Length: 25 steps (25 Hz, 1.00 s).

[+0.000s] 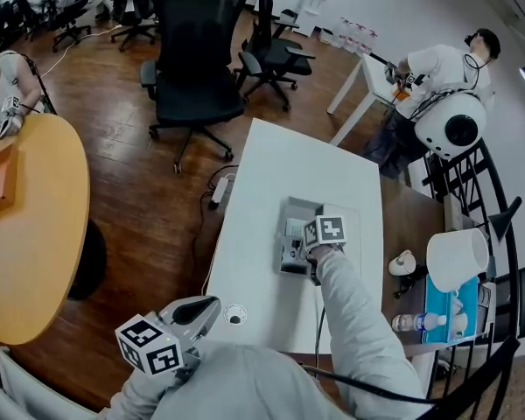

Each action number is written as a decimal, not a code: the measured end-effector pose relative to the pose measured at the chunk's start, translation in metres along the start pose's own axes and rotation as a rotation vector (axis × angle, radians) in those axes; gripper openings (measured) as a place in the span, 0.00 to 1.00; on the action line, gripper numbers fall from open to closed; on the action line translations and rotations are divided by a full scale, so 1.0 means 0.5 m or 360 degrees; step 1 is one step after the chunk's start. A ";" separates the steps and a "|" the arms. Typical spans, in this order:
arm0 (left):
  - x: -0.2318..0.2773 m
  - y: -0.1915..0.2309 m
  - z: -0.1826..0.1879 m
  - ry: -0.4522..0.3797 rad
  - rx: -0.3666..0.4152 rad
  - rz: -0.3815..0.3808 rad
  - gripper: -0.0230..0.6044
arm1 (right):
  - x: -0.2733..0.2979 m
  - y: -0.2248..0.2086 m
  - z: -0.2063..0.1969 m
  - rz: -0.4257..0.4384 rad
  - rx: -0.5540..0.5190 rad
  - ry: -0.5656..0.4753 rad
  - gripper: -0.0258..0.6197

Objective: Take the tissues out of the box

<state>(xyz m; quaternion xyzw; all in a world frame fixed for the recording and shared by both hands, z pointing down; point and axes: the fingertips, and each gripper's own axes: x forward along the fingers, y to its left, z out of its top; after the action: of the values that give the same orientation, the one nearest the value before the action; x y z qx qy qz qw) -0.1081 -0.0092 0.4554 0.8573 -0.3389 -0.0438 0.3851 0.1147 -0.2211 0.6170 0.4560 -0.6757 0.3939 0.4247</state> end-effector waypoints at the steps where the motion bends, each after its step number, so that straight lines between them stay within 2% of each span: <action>1: 0.001 -0.002 -0.003 0.0006 0.0007 0.0000 0.06 | -0.001 0.000 -0.002 0.0007 0.0001 0.0009 0.77; 6: 0.024 -0.019 -0.003 0.0019 0.0026 -0.0023 0.06 | -0.017 -0.003 -0.003 0.0038 -0.0019 -0.0026 0.72; 9: 0.038 -0.028 -0.001 0.0035 0.0041 -0.0041 0.06 | -0.062 -0.003 0.017 0.0121 -0.0025 -0.0130 0.71; 11: 0.043 -0.034 0.004 0.0043 0.0062 -0.0055 0.06 | -0.129 0.012 0.044 0.0197 -0.0090 -0.0244 0.71; 14: 0.044 -0.037 0.004 0.0066 0.0069 -0.0061 0.06 | -0.283 0.061 0.057 0.0310 -0.0313 -0.0450 0.71; 18: 0.048 -0.037 -0.009 0.0100 0.0058 -0.0062 0.06 | -0.477 0.161 -0.030 0.0451 -0.0792 -0.0623 0.71; 20: 0.057 -0.040 -0.016 0.0123 0.0063 -0.0070 0.06 | -0.499 0.191 -0.104 0.0500 -0.0991 -0.0568 0.71; 22: 0.068 -0.049 -0.023 0.0149 0.0081 -0.0086 0.06 | -0.462 0.191 -0.181 0.0475 -0.1140 -0.0433 0.71; 25: 0.085 -0.068 -0.034 0.0187 0.0113 -0.0108 0.06 | -0.362 0.170 -0.274 0.0416 -0.1232 -0.0216 0.71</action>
<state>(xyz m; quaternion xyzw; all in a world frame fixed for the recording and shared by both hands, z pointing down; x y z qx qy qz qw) -0.0514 -0.0085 0.4518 0.8825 -0.2878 0.0056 0.3720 0.1036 -0.0206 0.4809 0.1978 -0.8526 0.1303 0.4657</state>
